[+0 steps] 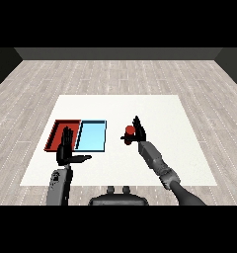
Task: Pick the red can and put it in the red box
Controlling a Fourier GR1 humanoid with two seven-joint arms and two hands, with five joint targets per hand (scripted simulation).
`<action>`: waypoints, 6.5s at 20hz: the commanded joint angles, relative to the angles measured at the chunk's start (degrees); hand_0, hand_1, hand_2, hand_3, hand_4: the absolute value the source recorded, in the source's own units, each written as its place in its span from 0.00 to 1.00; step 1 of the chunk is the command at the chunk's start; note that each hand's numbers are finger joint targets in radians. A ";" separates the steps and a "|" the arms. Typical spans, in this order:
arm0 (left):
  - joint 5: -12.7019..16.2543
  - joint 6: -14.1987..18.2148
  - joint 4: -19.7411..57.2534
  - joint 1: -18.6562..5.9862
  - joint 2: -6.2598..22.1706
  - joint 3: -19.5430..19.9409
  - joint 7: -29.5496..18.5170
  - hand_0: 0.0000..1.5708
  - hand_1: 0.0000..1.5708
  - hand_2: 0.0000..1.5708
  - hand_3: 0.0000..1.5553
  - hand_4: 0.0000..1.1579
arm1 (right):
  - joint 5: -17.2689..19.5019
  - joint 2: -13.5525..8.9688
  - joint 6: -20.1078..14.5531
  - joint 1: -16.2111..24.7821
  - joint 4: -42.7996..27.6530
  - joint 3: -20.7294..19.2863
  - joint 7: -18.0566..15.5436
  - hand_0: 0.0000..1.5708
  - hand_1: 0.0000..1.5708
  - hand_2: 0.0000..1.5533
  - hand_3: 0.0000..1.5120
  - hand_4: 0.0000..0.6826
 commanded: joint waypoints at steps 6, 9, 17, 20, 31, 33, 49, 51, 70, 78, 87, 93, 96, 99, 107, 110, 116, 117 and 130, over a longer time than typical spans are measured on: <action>2.21 -2.51 -3.34 4.40 1.36 0.98 -0.40 0.00 0.00 0.00 0.00 0.00 | -2.96 0.11 -1.10 -2.63 4.29 0.54 0.09 0.00 0.00 0.00 0.00 0.00; 1.89 -3.00 2.08 2.53 0.67 0.78 -3.74 0.00 0.00 0.00 0.00 0.00 | -7.80 0.11 -6.21 -2.42 1.95 8.29 0.24 0.83 0.83 0.89 0.89 0.44; -2.24 1.15 1.20 1.79 -1.20 -1.21 -2.99 0.00 0.00 0.00 0.00 0.00 | 1.42 0.09 -8.19 -0.74 2.37 3.38 -1.53 0.95 0.95 0.94 0.95 0.97; -1.97 -0.40 -1.62 3.22 -0.26 -2.15 -0.94 0.00 0.00 0.00 0.00 0.00 | 3.43 -0.86 -10.18 0.55 -2.48 4.05 1.14 0.93 0.93 0.94 0.94 0.95; -3.03 0.07 1.99 0.00 -0.05 -2.48 0.79 0.00 0.00 0.00 0.00 0.00 | 4.51 -0.70 -15.18 2.47 -15.81 6.39 4.60 0.91 0.91 0.93 0.93 0.96; -3.06 -0.26 0.90 -2.90 -0.05 -3.73 3.96 0.00 0.00 0.00 0.00 0.00 | 4.44 0.09 -13.56 0.23 -13.69 5.95 3.48 0.92 0.92 0.93 0.93 0.95; -1.64 4.42 8.29 -5.84 -2.10 -17.25 2.35 0.00 0.00 0.00 0.00 0.00 | 9.27 -4.12 -15.26 19.79 -48.54 10.21 16.20 0.91 0.91 0.93 0.94 0.95; 0.22 10.64 8.37 -10.16 -2.10 -22.88 6.32 0.00 0.00 0.00 0.00 0.00 | 11.28 -1.84 -15.79 19.85 -46.07 10.52 12.94 0.91 0.91 0.93 0.94 0.97; 3.12 14.82 20.38 -20.09 -2.10 -26.22 6.32 0.00 0.00 0.00 0.00 0.00 | 8.86 0.11 -22.82 15.01 -51.48 20.61 17.41 0.90 0.90 0.92 0.92 0.92; 5.95 20.11 20.22 -26.93 -2.10 -30.09 11.75 0.00 0.00 0.00 0.00 0.00 | 10.17 0.11 -23.26 19.88 -55.49 24.79 16.46 0.92 0.92 0.92 0.91 0.90; 5.43 18.75 21.43 -23.81 -2.08 -31.76 7.08 0.00 0.00 0.00 0.00 0.00 | 7.68 0.10 -27.09 18.30 -59.62 28.03 19.09 0.93 0.93 0.93 0.92 0.80; 3.24 31.10 19.21 -25.92 -2.01 -36.69 11.91 0.58 0.58 0.61 0.44 0.65 | 7.23 0.06 -24.59 18.20 -58.91 27.20 16.96 0.97 0.97 0.95 0.93 0.77; 7.83 29.03 23.80 -26.78 -1.99 -35.61 10.49 1.00 1.00 0.97 0.91 0.78 | 4.64 0.04 -28.11 15.64 -56.64 29.57 16.76 0.95 0.95 0.93 0.92 0.76; 4.15 27.78 22.83 -27.41 -1.98 -33.86 13.48 1.00 1.00 0.98 0.94 0.88 | 5.01 0.04 -28.85 15.60 -58.44 30.00 16.19 0.93 0.93 0.93 0.92 0.81; 0.03 30.99 18.71 -25.54 -2.01 -32.77 14.11 1.00 1.00 0.95 0.87 0.75 | 8.95 0.05 -24.44 18.78 -61.19 26.25 16.99 0.97 0.97 0.94 0.92 0.79; 7.04 36.99 23.59 -29.99 -2.01 -38.40 10.40 1.00 1.00 0.97 0.92 0.76 | 6.77 0.05 -27.63 16.80 -58.64 28.52 17.49 0.96 0.96 0.94 0.92 0.80; 6.61 33.78 19.84 -28.34 -2.00 -34.39 12.11 1.00 1.00 0.98 0.94 0.89 | 1.21 0.06 -23.92 15.30 -56.69 28.72 14.58 0.89 0.89 0.91 0.91 0.69; 6.84 36.72 19.66 -28.40 -2.00 -36.88 12.61 1.00 1.00 0.99 0.96 0.97 | 0.61 0.06 -21.61 14.94 -54.73 26.97 13.13 0.80 0.80 0.81 0.79 0.00; 3.52 32.75 20.86 -21.20 -2.06 -35.78 5.07 1.00 1.00 1.00 0.95 1.00 | 13.52 -0.42 -22.48 17.18 -66.36 22.34 24.84 0.00 0.00 0.00 0.00 0.00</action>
